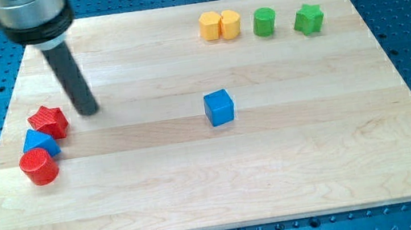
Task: Move the cube towards the red star
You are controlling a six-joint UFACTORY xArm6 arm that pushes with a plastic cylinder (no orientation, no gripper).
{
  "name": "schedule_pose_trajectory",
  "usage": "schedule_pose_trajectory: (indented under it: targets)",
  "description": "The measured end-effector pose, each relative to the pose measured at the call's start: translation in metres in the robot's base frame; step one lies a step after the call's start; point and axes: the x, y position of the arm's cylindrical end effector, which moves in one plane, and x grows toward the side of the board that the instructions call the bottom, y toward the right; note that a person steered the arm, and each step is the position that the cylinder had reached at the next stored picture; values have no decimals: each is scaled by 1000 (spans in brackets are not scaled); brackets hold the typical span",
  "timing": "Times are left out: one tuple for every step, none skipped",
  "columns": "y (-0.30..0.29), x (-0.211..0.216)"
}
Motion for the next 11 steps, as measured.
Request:
schedule_pose_trajectory:
  targets:
    - [76, -21]
    - [196, -21]
    - [251, 30]
    - [175, 72]
    - [154, 35]
    - [87, 11]
    - [79, 85]
    - [103, 38]
    - [113, -14]
    - [159, -56]
    - [172, -25]
